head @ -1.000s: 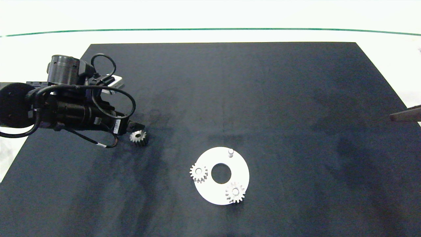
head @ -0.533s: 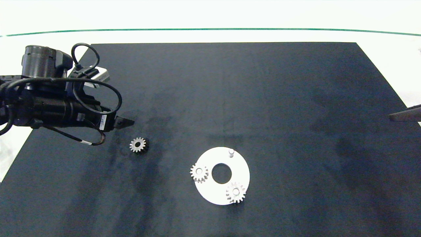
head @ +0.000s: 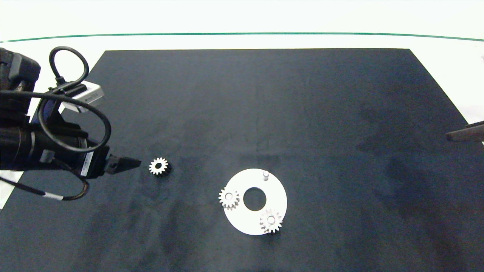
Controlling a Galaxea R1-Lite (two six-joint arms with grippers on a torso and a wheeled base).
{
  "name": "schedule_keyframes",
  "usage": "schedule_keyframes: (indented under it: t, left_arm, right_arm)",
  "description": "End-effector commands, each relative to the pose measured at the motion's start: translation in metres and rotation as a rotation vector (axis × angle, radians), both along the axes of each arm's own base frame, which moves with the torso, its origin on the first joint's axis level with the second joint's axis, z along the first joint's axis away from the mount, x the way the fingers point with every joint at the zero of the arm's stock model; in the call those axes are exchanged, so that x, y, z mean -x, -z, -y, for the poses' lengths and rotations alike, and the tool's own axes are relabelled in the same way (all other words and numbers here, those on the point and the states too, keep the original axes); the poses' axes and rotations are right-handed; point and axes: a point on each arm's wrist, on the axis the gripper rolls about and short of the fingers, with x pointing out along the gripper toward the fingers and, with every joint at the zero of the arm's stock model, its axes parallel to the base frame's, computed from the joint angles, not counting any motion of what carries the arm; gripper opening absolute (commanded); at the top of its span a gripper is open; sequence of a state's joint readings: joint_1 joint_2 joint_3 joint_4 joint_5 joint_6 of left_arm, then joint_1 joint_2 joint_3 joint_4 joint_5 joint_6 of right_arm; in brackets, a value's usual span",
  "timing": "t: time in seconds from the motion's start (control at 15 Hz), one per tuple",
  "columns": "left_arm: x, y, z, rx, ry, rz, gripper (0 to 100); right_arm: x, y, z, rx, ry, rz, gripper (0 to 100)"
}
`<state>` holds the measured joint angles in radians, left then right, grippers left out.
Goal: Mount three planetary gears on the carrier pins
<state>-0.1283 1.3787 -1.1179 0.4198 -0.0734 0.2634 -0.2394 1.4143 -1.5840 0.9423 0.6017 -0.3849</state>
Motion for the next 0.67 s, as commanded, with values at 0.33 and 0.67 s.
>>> schedule_keyframes:
  t: [0.33, 0.67]
  left_arm:
    - [0.005, 0.026, 0.0, -0.009, 0.005, -0.05, 100]
    - [-0.01, 0.037, 0.016, 0.004, 0.047, -0.087, 100]
  right_arm:
    - [0.0, 0.003, 0.0, 0.0, -0.006, -0.012, 100]
    - [-0.001, 0.004, 0.0, -0.002, -0.007, -0.018, 100]
